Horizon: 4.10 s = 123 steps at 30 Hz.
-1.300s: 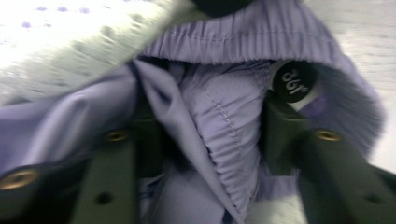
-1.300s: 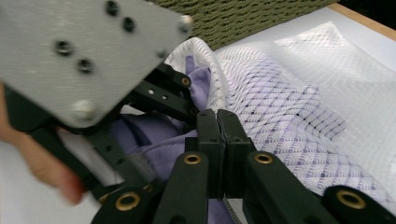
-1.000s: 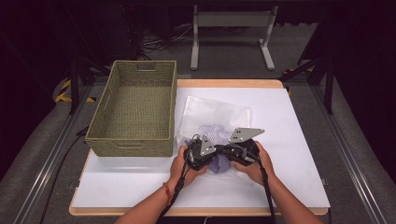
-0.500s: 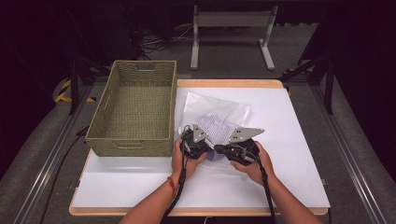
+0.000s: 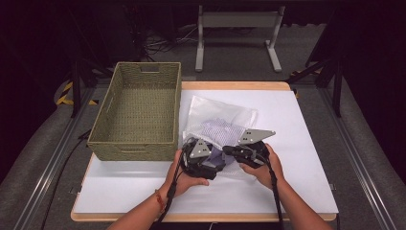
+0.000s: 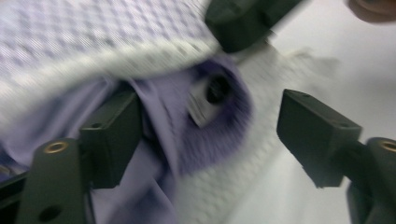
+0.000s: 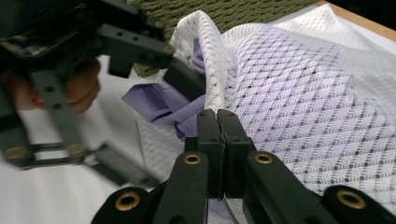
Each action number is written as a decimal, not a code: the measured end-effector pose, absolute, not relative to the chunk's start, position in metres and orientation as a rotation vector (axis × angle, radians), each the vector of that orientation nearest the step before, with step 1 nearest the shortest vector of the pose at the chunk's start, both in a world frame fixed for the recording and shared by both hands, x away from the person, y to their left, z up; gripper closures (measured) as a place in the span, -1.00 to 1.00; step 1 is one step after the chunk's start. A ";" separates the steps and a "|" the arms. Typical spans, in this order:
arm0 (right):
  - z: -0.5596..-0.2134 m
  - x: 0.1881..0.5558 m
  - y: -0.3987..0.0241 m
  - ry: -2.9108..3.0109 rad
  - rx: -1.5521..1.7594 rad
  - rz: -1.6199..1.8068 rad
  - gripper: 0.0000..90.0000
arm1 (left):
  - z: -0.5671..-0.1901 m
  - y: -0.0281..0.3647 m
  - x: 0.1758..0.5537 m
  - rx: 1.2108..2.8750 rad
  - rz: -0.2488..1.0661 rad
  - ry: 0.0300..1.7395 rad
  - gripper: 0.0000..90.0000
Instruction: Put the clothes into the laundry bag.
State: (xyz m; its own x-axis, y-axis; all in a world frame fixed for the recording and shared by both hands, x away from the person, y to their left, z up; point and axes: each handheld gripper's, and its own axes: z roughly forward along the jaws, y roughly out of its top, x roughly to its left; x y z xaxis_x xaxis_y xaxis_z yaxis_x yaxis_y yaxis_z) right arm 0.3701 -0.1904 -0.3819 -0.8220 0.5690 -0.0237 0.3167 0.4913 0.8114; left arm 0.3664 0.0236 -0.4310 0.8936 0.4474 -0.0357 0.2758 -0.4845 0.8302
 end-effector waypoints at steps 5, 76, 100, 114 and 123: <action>-0.384 0.371 -0.188 2.467 0.754 1.234 0.98 | -0.445 0.008 0.371 2.164 0.219 0.569 -0.71; -0.385 0.373 -0.196 2.473 0.798 1.221 0.98 | -0.446 0.008 0.420 2.183 0.344 0.825 0.77; -0.379 0.371 -0.201 2.478 0.810 1.293 0.98 | -0.436 0.002 0.419 2.010 0.395 0.617 0.45; -0.379 0.372 -0.198 2.482 0.801 1.275 0.98 | -0.438 0.025 0.384 2.234 0.261 0.506 -0.41; -0.382 0.372 -0.198 2.503 0.804 1.273 0.98 | -0.446 0.023 0.403 2.267 0.245 0.578 0.62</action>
State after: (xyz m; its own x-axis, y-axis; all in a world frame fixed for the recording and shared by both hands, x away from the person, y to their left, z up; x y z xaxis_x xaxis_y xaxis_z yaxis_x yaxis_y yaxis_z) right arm 0.3722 -0.1979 -0.3818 -0.8259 0.5617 0.0494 0.3709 0.4751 0.7980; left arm 0.4026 0.0234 -0.4463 0.8787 0.4775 -0.0038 0.3298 -0.6011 0.7280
